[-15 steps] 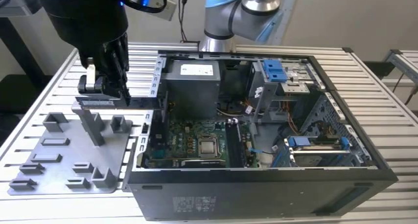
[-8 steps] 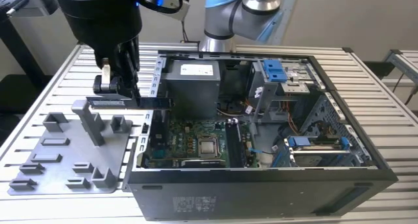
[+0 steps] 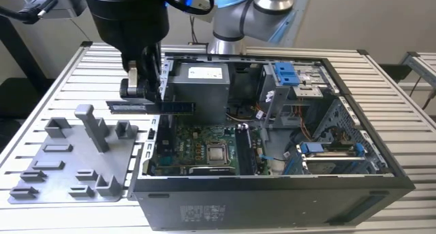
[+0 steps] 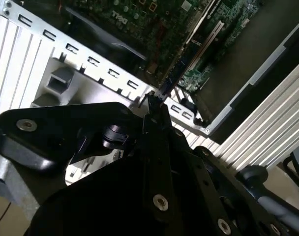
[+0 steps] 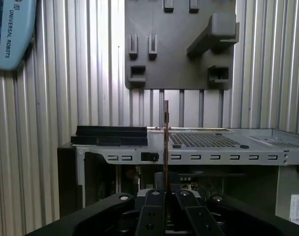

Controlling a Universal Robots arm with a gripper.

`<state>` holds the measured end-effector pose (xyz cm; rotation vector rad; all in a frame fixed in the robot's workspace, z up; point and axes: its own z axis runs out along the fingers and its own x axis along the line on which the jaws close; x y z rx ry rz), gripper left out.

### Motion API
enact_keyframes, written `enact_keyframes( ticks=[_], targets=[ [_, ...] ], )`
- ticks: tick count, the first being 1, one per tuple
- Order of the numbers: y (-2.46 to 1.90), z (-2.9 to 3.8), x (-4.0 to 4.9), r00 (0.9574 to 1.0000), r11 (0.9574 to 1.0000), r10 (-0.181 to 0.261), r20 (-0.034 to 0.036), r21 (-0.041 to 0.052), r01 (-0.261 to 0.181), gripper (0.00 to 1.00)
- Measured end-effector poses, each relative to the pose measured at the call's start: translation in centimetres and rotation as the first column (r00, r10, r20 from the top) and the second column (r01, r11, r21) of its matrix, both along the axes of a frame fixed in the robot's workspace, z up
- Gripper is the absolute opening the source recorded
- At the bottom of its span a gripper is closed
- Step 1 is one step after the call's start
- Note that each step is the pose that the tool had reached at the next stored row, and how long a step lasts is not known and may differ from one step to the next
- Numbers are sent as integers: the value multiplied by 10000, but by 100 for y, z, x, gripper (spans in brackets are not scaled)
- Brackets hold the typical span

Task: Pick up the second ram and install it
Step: 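Pick up the second ram and move it above second insertion slot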

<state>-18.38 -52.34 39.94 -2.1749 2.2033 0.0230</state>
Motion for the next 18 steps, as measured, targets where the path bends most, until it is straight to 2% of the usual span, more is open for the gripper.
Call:
enact_keyframes(
  ticks=[14,18],
  targets=[
    [0,0,380,10000,10000,0,-1,-1,0,14],
    [0,0,544,10000,10000,0,-1,0,0,14]
  ],
)
